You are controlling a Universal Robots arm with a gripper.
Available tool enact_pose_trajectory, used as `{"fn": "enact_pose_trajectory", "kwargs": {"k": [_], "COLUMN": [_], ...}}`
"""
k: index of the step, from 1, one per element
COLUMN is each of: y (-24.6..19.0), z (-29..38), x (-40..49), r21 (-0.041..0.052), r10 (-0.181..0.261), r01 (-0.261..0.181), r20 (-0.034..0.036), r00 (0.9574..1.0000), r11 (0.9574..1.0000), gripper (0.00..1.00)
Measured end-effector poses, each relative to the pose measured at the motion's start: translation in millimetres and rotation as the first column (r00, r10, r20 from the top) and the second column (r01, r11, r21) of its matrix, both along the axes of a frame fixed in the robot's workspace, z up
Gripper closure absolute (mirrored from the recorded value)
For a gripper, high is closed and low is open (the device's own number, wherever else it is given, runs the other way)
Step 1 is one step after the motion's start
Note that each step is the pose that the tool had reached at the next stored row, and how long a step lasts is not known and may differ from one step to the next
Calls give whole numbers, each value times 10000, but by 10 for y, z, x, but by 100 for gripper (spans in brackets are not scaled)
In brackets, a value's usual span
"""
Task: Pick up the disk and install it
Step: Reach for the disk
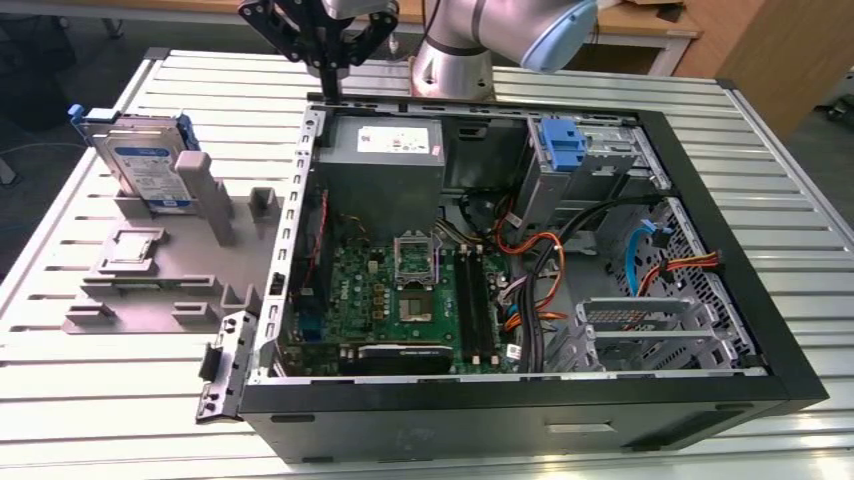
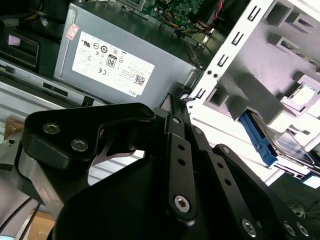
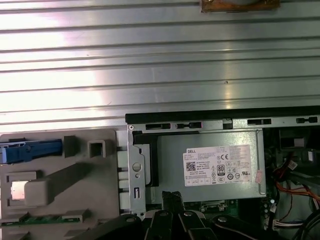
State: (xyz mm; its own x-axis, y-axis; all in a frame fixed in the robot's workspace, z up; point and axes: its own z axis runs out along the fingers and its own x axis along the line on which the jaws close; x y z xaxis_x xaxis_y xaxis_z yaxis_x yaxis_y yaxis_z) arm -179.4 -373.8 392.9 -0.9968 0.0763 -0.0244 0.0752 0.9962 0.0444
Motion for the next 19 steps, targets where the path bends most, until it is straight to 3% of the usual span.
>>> {"fn": "enact_pose_trajectory", "kwargs": {"k": [19], "y": [60], "z": [-3], "x": [-130], "r21": [0], "r10": [0], "r01": [0], "r20": [0], "r00": [10000], "r11": [10000], "gripper": [90]}}
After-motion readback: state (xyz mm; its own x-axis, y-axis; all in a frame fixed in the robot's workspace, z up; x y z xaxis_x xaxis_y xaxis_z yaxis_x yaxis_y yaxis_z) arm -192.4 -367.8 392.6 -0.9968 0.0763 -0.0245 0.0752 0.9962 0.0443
